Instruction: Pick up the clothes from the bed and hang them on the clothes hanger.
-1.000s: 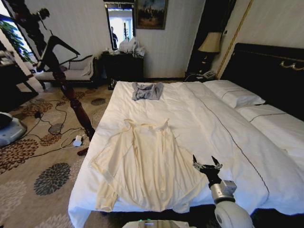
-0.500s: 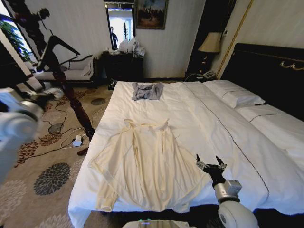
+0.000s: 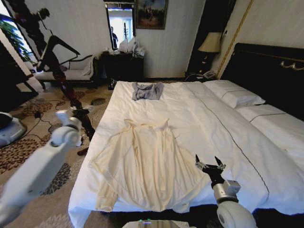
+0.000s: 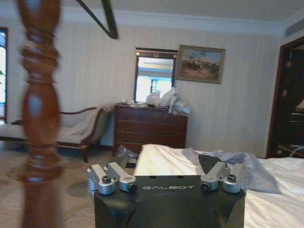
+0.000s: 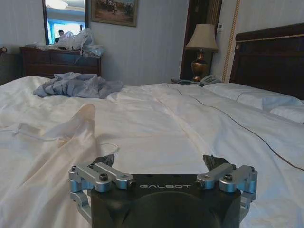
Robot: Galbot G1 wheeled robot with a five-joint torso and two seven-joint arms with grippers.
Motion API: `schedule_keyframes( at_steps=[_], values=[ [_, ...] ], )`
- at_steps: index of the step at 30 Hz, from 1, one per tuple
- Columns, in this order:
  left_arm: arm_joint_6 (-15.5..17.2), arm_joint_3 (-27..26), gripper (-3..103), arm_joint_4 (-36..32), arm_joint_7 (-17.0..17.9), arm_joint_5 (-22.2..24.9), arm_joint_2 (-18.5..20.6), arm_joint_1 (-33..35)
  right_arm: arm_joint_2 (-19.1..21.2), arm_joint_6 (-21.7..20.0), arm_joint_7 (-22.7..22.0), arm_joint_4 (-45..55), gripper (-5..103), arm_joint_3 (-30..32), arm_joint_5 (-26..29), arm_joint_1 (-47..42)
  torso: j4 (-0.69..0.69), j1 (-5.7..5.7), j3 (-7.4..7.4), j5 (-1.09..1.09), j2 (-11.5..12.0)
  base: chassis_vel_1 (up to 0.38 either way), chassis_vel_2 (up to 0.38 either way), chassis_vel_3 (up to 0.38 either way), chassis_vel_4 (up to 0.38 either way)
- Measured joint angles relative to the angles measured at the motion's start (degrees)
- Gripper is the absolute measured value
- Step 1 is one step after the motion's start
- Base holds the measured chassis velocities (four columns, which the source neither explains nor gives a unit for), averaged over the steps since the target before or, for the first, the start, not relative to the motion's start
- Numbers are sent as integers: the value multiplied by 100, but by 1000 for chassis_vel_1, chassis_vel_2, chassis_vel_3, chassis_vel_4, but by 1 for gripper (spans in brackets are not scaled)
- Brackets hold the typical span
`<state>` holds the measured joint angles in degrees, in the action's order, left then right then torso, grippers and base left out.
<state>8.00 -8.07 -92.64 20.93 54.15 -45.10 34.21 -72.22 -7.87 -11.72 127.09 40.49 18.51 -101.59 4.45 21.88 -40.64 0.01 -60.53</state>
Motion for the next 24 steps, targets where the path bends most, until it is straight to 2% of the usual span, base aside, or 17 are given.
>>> schedule_keyframes(
  at_steps=[1, 4, 6, 7, 9, 10, 13, 14, 17, 20, 24],
  values=[
    [0, 0, 85, 0, 0, 0, 0, 0, 0, 0, 0, 0, 100, 0, 0, 0, 0, 0, 0, 0, 0, 0, 0, 0, 0],
    [-121, 486, 85, 500, -17, -131, -449, -668, 6, 0, -1, -27, 100, 5, 21, 22, -3, 0, 0, 0, 0, 0, 0, 0, 0],
    [-162, 732, 85, 796, 14, -240, -768, -1138, 5, -5, -4, -38, 100, 2, 44, 53, 3, 1, 0, -1, 0, 0, 0, 0, 0],
    [-162, 732, 85, 796, 14, -240, -768, -1138, 5, -5, -4, -38, 100, 2, 44, 53, 3, 1, 0, -1, 0, 0, 0, 0, 0],
    [-80, 921, 82, 998, 115, -312, -1009, -1566, 0, -9, -9, -47, 100, 1, 65, 80, 4, 1, 0, 2, 0, 0, 0, 0, 0],
    [14, 999, 84, 1049, 199, -326, -1085, -1740, -3, -9, -9, -51, 100, 8, 77, 84, 4, 1, 0, 2, 0, 0, 0, 0, 0],
    [410, 1163, 85, 1036, 535, -326, -1089, -2150, -2, -3, -11, -83, 100, 55, 143, 94, 2, 1, 0, 1, 0, 0, 0, 0, 0],
    [410, 1163, 85, 1036, 535, -326, -1089, -2150, -2, -3, -11, -83, 100, 55, 143, 94, 2, 1, 0, 1, 0, 0, 0, 0, 0],
    [745, 1243, 88, 913, 848, -259, -917, -2502, 7, 9, -12, -160, 100, 50, 180, 163, -3, 0, 1, -1, -1, 0, 0, 0, 0],
    [770, 1278, 83, 881, 872, -124, -862, -2766, -2, 8, -14, -219, 100, -37, 186, 250, -5, 0, 1, -2, -1, 0, 0, 0, 0],
    [728, 1347, 82, 976, 910, -37, -970, -3261, -40, -12, -18, -262, 100, -183, 152, 339, 2, 0, 0, 0, -1, 0, 0, 0, 0]
  ],
)
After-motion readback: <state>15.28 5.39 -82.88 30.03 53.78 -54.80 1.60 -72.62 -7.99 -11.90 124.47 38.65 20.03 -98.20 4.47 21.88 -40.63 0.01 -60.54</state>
